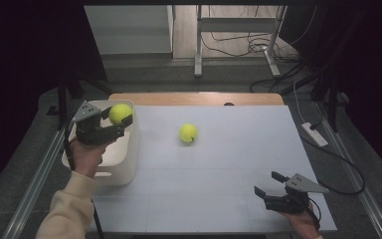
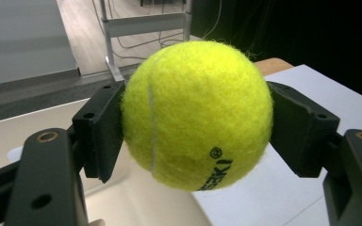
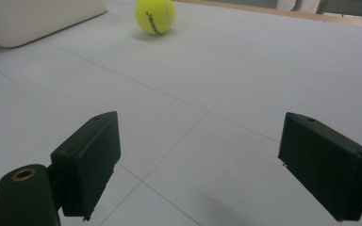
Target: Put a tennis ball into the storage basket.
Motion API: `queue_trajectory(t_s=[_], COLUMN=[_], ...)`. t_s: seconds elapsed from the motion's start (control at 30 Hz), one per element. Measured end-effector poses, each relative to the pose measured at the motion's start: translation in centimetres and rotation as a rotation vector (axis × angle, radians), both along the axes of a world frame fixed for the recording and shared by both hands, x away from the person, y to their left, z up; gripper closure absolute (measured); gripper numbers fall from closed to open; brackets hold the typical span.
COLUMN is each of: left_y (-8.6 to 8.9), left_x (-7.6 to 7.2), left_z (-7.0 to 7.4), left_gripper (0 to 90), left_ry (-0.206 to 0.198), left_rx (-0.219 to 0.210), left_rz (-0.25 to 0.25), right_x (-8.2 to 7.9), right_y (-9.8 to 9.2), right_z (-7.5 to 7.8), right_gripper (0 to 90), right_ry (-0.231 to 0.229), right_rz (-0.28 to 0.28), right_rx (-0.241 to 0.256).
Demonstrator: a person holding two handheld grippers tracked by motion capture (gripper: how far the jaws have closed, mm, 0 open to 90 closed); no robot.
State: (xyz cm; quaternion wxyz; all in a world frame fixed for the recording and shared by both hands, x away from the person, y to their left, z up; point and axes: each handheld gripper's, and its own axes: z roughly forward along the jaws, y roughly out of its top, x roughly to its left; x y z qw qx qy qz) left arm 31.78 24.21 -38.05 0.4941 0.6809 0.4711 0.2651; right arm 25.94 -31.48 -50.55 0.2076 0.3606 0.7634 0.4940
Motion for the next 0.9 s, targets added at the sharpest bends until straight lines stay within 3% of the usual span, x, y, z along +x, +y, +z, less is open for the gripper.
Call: queue_trajectory(t_s=[0.9], left_y=[2.3], left_x=[2.0], left_z=[-0.4], left_gripper=[26.7], left_ry=[0.050], left_rx=[0.020], left_rz=[0.087], right_x=[0.0], right_y=[-0.1], right_z=[0.0], right_gripper=[13.6], right_ry=[0.000], right_rz=[-0.004], right_rx=[0.001])
